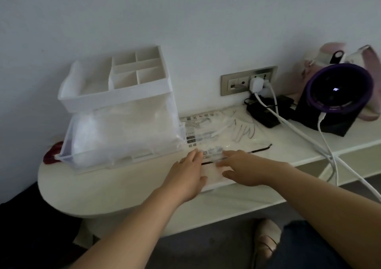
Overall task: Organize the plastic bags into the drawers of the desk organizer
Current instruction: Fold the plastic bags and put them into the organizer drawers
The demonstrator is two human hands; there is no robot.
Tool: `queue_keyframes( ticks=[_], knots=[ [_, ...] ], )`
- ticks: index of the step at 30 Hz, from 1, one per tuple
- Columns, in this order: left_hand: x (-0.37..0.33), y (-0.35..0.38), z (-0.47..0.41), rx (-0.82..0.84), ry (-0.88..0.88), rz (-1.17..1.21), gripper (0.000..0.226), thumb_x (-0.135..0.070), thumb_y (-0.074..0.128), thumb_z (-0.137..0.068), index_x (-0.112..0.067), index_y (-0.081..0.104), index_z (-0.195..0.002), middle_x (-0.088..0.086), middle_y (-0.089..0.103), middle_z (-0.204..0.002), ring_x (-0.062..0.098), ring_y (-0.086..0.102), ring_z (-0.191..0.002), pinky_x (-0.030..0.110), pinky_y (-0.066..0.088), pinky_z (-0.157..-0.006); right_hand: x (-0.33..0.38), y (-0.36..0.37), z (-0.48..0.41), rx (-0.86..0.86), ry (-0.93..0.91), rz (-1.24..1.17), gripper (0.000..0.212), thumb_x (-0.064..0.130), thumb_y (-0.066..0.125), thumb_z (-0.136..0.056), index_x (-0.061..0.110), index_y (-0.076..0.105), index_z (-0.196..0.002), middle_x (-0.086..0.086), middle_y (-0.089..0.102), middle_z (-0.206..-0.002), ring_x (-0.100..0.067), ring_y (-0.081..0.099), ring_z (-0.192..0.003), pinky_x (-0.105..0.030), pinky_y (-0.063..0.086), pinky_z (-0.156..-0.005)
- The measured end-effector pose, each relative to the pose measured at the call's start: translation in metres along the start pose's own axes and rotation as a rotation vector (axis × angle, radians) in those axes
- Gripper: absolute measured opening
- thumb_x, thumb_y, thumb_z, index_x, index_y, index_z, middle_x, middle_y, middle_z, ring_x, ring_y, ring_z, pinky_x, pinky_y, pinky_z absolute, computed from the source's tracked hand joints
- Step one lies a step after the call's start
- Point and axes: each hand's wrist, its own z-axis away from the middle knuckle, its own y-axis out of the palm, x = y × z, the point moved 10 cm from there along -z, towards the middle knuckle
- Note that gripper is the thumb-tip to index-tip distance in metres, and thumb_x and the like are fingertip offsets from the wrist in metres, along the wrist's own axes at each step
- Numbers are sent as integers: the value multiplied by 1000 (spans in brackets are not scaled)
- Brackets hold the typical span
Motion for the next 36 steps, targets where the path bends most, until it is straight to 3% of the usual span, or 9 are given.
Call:
queue_keyframes(
  ticks=[5, 8, 12, 16, 20, 24, 28, 32, 36],
  knots=[
    [6, 0, -3, -17, -31, 89, 81, -33, 53, -92, -17, -1, -151, -1, 5, -159, 22, 26, -140, 32, 28, -109, -7, -23, 3, -118, 30, -86, 35, 28, 46, -98, 16, 56, -130, -3, 53, -133, -21, 49, -121, -33, 39, -101],
    [4, -4, -2, -22, -25, 112, 84, -35, 54, -89, -20, -1, -151, -1, 12, -157, 23, 33, -136, 33, 33, -105, 2, -42, 10, -201, -39, -158, 15, 22, 64, -86, 18, 74, -96, 7, 70, -98, -7, 63, -91, -24, 50, -84],
    [2, -5, -2, -7, 5, 136, 83, -35, 55, -88, -23, 3, -151, -1, 15, -156, 24, 35, -134, 36, 35, -105, -17, -65, 33, -239, -18, -373, 14, 20, 75, -76, 28, 65, -70, 10, 67, -69, 3, 61, -63, -12, 43, -64],
    [-1, -8, 1, -10, -4, 191, 77, -34, 58, -87, -24, 14, -149, 1, 18, -154, 23, 33, -136, 38, 30, -110, -33, -86, 54, -416, -33, -782, 20, 18, 75, -78, 28, 65, -92, 15, 68, -64, 4, 64, -61, -6, 45, -61],
    [-9, -27, 14, -60, 21, 542, 43, -28, 66, -82, -33, 51, -122, -12, 54, -122, 7, 52, -112, 20, 42, -96, -26, -83, 50, -393, -29, -1144, 38, 10, 72, -78, 20, 62, -114, -1, 73, -73, -15, 68, -66, -24, 56, -61],
    [7, -57, 41, -111, -88, 716, 51, -40, 63, -86, -34, 45, -134, -19, 46, -131, 1, 47, -119, 16, 34, -93, -20, -96, 52, -462, -43, -1485, 35, 6, 65, -84, 9, 62, -118, -10, 73, -82, -17, 69, -66, -26, 56, -58],
    [-2, -66, 70, 31, -100, 766, 35, -50, 57, -86, -44, 49, -120, -28, 51, -119, -20, 49, -97, 3, 34, -80, -6, -113, 61, -554, -152, -1748, 35, 3, 58, -86, 4, 59, -121, -9, 70, -77, -17, 67, -62, -28, 56, -59],
    [-25, -91, 85, -32, -15, 1126, 91, -70, 62, -63, -37, 33, -143, -23, 50, -133, -5, 49, -119, 28, 37, -106, 34, -116, 67, -446, -254, -1831, 58, 11, 67, -69, 8, 54, -126, -15, 67, -99, -24, 65, -77, -34, 57, -72],
    [-52, -138, 86, -40, 219, 1543, 55, -44, 60, -85, -19, 50, -133, 2, 61, -129, 17, 56, -120, 37, 46, -100, 79, -130, 76, -324, -394, -1767, 52, 12, 69, -72, 3, 56, -122, -18, 68, -104, -26, 67, -86, -34, 57, -73]
  ],
)
